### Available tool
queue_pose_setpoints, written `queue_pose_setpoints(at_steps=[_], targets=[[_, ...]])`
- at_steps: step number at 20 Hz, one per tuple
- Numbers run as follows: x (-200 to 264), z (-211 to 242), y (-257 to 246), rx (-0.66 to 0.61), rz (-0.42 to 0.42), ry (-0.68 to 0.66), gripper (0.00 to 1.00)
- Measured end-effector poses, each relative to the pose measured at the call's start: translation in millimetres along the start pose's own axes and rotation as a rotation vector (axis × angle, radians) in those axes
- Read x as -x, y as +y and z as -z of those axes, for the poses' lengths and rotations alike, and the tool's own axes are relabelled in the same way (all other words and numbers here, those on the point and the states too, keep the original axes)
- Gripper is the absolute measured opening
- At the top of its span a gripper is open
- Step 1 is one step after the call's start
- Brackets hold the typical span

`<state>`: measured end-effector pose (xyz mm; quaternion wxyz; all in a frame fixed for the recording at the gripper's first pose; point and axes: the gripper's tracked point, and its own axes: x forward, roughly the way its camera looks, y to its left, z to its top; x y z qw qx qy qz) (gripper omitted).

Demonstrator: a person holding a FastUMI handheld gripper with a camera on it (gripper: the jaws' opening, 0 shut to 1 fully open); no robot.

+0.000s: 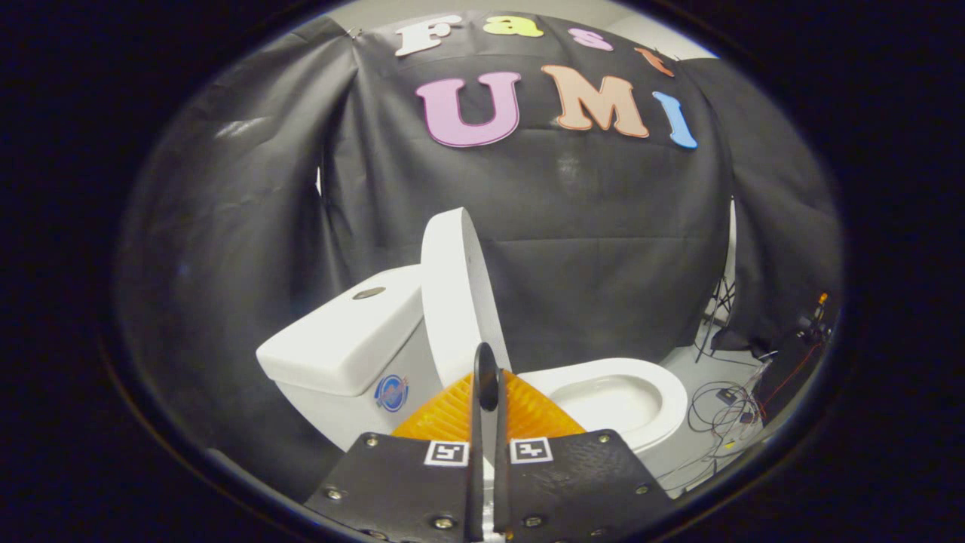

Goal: Open the toilet lid.

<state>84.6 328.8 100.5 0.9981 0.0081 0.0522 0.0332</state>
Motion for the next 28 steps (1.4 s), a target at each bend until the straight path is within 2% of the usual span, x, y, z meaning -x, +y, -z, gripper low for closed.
queue_pose_setpoints(at_steps=[8,22,25,28], targets=[[-0.1,8.6,31.0,0.004,-0.033,0.011,0.06],[1.6,8.3,25.8,0.003,-0.059,-0.006,0.06],[2.5,8.8,27.6,-0.015,-0.092,-0.012,0.12],[2.1,7.2,25.7,-0.004,-0.104,-0.011,0.12]])
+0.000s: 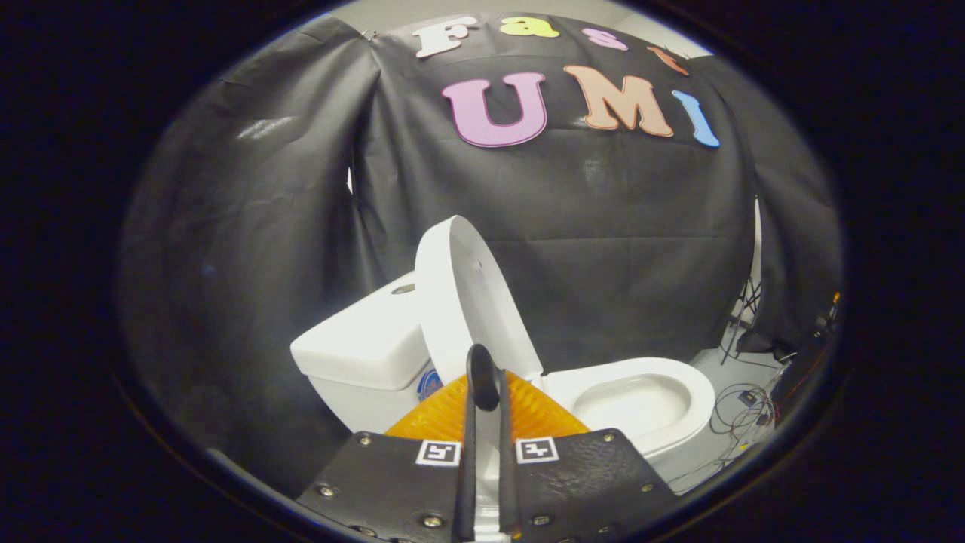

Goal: Open the toilet lid.

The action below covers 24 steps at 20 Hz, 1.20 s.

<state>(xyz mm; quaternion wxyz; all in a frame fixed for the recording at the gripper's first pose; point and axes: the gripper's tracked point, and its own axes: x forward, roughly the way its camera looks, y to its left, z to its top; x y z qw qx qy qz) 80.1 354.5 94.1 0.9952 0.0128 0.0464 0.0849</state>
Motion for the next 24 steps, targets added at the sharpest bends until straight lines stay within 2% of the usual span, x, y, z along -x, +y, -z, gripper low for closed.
queue_pose_setpoints(at_steps=[1,4,5,8,13,15,19,24], targets=[[-0.8,0.2,-0.7,0.005,-0.006,0.001,0.18],[2.9,2.9,-7.4,-0.001,-0.021,0.029,0.19],[5.3,1.1,-8.2,0.000,-0.034,0.034,0.22],[9.1,2.6,-15.2,0.027,-0.070,0.052,0.26],[27.5,0.0,-21.0,0.078,-0.140,0.068,0.51],[43.0,-7.3,-36.9,0.109,-0.114,0.052,0.59],[67.5,-16.7,-60.0,0.088,-0.091,0.007,0.75],[79.5,-43.1,-97.2,0.094,-0.058,-0.034,0.95]])
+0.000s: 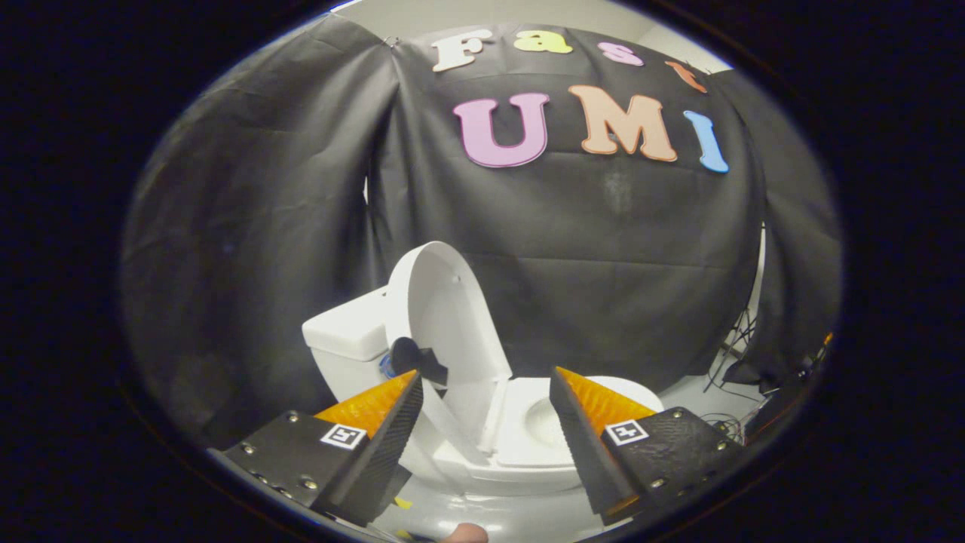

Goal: Open the toilet lid.

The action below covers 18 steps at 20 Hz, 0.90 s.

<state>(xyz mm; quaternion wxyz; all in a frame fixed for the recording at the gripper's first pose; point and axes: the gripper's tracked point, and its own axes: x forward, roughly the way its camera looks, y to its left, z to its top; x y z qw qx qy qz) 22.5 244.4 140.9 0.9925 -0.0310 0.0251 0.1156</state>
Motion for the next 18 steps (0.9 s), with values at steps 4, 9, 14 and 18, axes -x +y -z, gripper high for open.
queue_pose_setpoints(at_steps=[4,9,14,18], targets=[[5.2,-20.8,-46.8,0.008,0.030,-0.042,0.99],[7.0,-32.7,-118.5,-0.029,0.078,-0.089,0.99],[5.6,-39.1,-184.1,-0.029,0.132,-0.117,0.99],[11.6,-27.5,-233.7,-0.036,0.204,-0.123,1.00]])
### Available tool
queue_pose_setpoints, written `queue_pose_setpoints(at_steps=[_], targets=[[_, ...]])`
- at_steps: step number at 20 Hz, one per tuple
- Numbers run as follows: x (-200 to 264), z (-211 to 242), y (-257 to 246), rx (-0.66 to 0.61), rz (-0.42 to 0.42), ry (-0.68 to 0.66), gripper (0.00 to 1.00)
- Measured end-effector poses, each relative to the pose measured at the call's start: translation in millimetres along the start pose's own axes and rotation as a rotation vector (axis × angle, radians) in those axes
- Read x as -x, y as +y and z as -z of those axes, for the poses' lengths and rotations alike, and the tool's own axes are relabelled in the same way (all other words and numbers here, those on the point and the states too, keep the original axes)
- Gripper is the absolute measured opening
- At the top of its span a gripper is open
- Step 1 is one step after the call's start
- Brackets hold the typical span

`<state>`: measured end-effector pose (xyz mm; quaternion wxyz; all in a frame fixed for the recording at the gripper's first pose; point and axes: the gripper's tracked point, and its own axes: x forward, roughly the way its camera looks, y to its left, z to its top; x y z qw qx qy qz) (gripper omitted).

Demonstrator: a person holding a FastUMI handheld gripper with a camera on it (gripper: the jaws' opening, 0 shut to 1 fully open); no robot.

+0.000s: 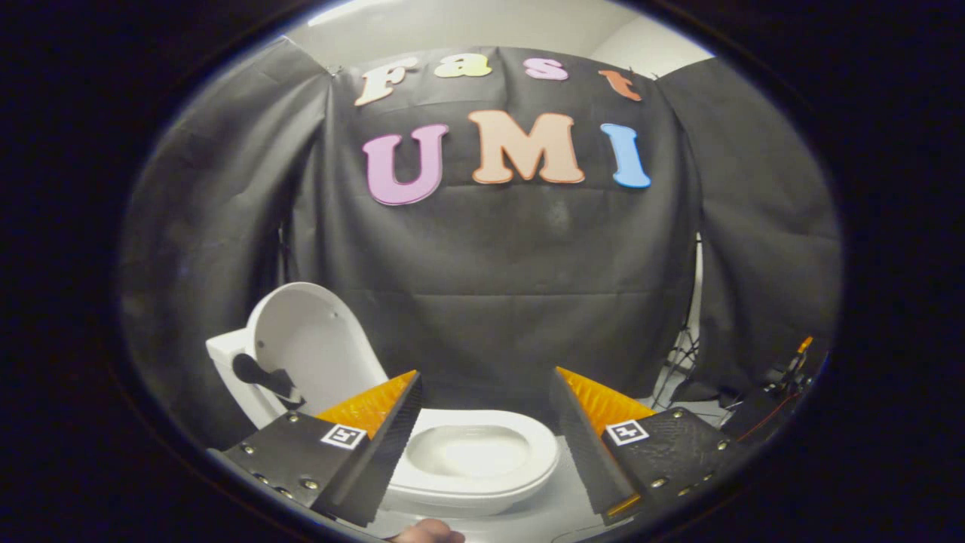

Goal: Open the toilet lid.

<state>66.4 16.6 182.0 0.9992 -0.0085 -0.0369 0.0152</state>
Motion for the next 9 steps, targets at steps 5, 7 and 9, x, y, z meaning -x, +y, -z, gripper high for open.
queue_pose_setpoints(at_steps=[5,7,9], targets=[[2.0,9.6,-32.2,0.051,0.043,0.004,1.00],[3.7,6.3,-28.2,0.039,0.012,-0.009,1.00],[6.3,3.5,-31.7,0.040,0.013,-0.017,1.00]])
